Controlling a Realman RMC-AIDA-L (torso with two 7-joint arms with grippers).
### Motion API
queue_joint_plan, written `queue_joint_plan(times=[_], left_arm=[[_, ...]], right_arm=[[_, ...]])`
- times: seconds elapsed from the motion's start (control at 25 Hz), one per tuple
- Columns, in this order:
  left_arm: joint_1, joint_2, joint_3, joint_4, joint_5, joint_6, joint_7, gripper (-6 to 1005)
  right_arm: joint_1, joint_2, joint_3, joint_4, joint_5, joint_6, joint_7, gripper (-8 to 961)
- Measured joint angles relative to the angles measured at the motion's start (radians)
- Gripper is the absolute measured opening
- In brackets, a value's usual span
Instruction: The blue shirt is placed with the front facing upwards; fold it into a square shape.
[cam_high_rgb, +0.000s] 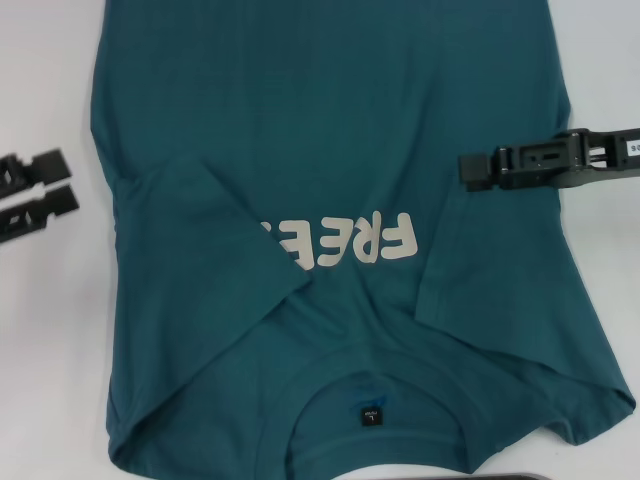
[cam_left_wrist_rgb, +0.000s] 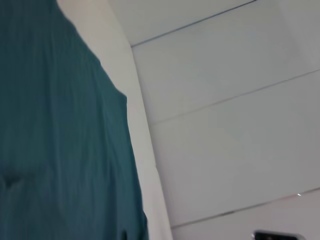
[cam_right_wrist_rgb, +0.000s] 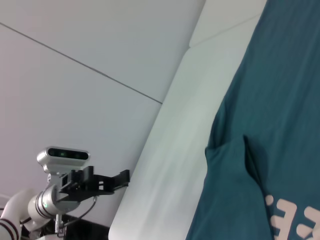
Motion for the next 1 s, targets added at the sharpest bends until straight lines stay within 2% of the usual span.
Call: queue_joint_plan(times=[0.08,0.16,0.36,0.64,1.0], left_arm=[[0.045,0.006,0.011,-0.003,0.004,0.027,-0.017,721],[0.062,0.006,0.016,-0.003,0.010,0.031,-0.022,721],[0.141,-0.011,0.026,-0.004,0.040,0.052,-0.012,721],[0.171,-0.014,0.052,-0.006,0.124,0.094,0.036,721],[0.183,-0.032,0.077,-0.007,0.187,0.083,0.040,721]], right_arm=[[-0.008,-0.006,0.004,-0.005,-0.001,-0.004,0.000,685],[-0.020,-0.009,0.011,-0.013,-0.001,-0.004,0.000,684],[-0.047,-0.011,0.021,-0.022,0.002,0.005,0.002,681],[-0.057,-0.023,0.059,-0.022,0.001,0.010,0.002,678],[-0.063,-0.029,0.069,-0.023,0.001,0.032,0.017,673]])
